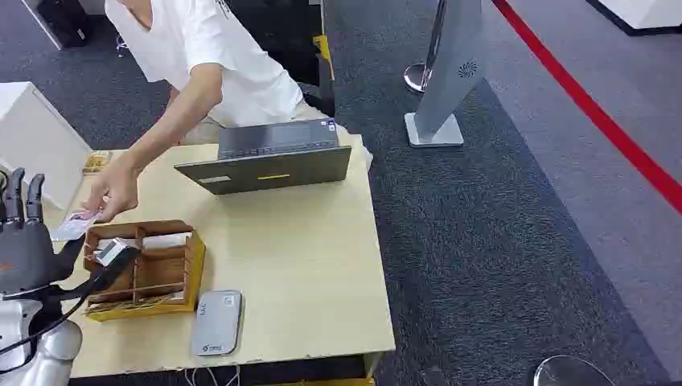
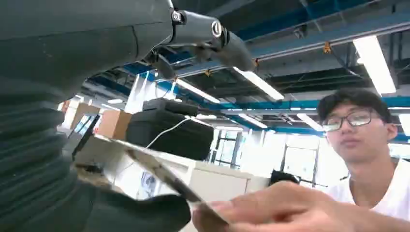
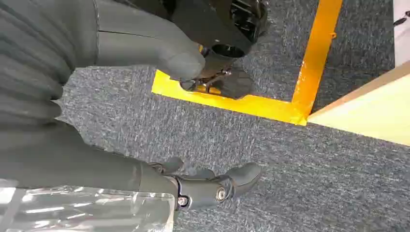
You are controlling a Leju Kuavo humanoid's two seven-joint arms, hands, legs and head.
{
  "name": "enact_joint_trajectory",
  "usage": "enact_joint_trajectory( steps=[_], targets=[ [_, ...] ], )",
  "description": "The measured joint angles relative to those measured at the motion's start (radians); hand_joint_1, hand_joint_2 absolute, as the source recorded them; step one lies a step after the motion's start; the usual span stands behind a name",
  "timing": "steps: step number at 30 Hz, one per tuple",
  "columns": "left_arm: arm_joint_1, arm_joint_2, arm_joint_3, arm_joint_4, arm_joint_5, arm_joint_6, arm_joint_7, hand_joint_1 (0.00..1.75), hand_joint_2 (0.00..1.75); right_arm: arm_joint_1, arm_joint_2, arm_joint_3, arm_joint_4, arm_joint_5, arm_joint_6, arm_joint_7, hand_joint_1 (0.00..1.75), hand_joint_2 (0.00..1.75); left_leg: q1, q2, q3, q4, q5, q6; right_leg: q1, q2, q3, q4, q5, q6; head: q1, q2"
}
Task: Pass the card to the sensor for recognition and then transmit it.
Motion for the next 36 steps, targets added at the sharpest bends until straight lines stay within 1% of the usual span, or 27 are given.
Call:
enact_joint_trajectory(
  steps=[5,17,21,24,27,30,36],
  targets=[
    [0.01,0.008,-0.002,-0.004,0.006,-0.003,0.001,1.75,1.75,0.0,-0.004,0.0,0.0,0.005,-0.003,0.008,0.0,1.75,0.0,0.0,0.0,0.0,0.0,0.0,0.0,0.0,0.0,0.0,0.0,0.0,0.0,0.0],
    [0.007,0.007,-0.02,-0.015,0.013,-0.016,-0.009,1.75,1.75,0.0,-0.017,0.0,0.0,0.006,-0.013,0.022,0.0,1.75,0.0,0.0,0.0,0.0,0.0,0.0,0.0,0.0,0.0,0.0,0.0,0.0,0.0,0.0],
    [-0.001,0.003,-0.027,-0.016,0.003,-0.033,-0.002,1.75,1.75,-0.001,-0.021,0.0,0.0,0.003,-0.013,0.031,0.0,1.75,0.0,0.0,0.0,0.0,0.0,0.0,0.0,0.0,0.0,0.0,0.0,0.0,0.0,0.0],
    [-0.001,-0.001,-0.034,-0.021,0.001,-0.065,0.003,1.75,1.75,-0.001,-0.023,0.0,0.001,-0.002,-0.014,0.032,0.0,1.75,0.0,0.0,0.0,0.0,0.0,0.0,0.0,0.0,0.0,0.0,0.0,0.0,0.0,0.0],
    [0.0,-0.004,-0.04,-0.026,-0.005,-0.077,0.005,1.75,1.75,-0.001,-0.023,0.0,0.002,-0.004,-0.015,0.034,0.0,1.75,0.0,0.0,0.0,0.0,0.0,0.0,0.0,0.0,0.0,0.0,0.0,0.0,0.0,0.0],
    [0.027,-0.006,-0.059,-0.06,-0.043,-0.093,0.009,1.75,1.75,0.0,-0.023,0.0,0.003,-0.008,-0.017,0.035,0.0,1.75,0.0,0.0,0.0,0.0,0.0,0.0,0.0,0.0,0.0,0.0,0.0,0.0,0.0,0.0],
    [0.136,-0.015,-0.118,-0.172,-0.103,-0.092,0.022,1.75,1.75,0.008,-0.023,-0.002,0.006,-0.021,-0.028,0.035,0.0,1.75,0.0,0.0,-0.001,0.0,-0.001,0.001,0.0,0.0,0.0,-0.001,0.0,0.0,0.0,0.0]
  ],
)
